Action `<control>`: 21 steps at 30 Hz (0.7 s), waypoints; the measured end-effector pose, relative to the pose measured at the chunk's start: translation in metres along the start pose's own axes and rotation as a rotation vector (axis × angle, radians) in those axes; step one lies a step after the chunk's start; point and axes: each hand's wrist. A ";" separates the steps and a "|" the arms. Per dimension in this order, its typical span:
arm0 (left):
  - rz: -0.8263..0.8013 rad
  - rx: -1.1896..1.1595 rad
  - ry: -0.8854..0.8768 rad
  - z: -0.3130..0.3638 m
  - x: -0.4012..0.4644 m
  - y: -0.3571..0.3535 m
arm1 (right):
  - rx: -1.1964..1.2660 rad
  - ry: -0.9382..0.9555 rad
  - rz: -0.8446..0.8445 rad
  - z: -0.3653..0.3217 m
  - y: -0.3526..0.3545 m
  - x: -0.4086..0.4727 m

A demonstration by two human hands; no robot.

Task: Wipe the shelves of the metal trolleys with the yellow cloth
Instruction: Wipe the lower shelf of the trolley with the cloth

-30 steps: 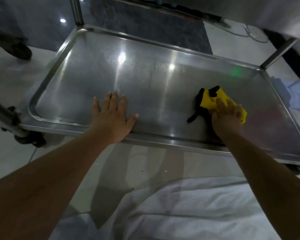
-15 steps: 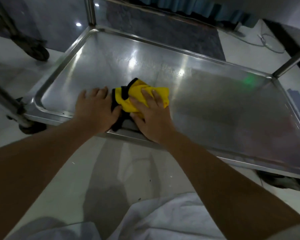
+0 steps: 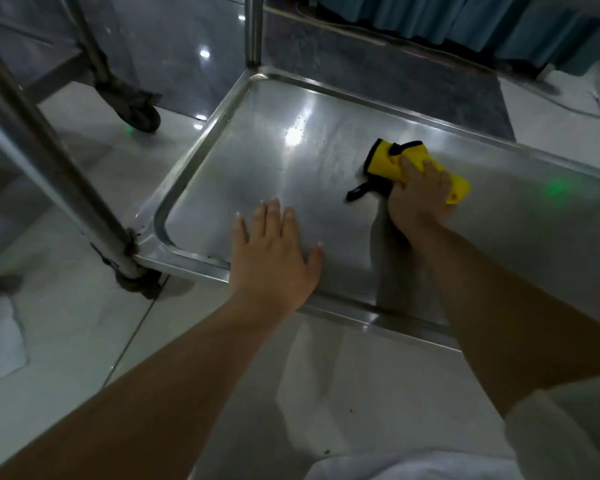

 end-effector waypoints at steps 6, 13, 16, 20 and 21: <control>0.014 0.004 0.012 0.002 0.001 -0.005 | -0.024 0.451 -0.075 -0.118 0.001 0.006; 0.006 -0.025 0.014 0.002 -0.004 -0.002 | 0.021 0.652 -0.017 -0.106 0.001 0.012; -0.026 -0.041 -0.011 0.002 -0.007 -0.002 | -0.005 0.455 0.039 -0.036 0.001 0.023; -0.070 -0.020 -0.027 0.004 -0.012 -0.003 | 0.003 0.259 0.025 0.048 0.006 0.007; -0.081 -0.014 -0.026 0.005 -0.014 -0.004 | 0.005 0.234 0.018 0.061 0.008 -0.003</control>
Point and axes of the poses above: each hand's wrist, its own x-axis towards the middle knuckle, its own y-axis out of the back of the hand, z = x × y, and after that the axes turned 14 degrees about -x, right-handed
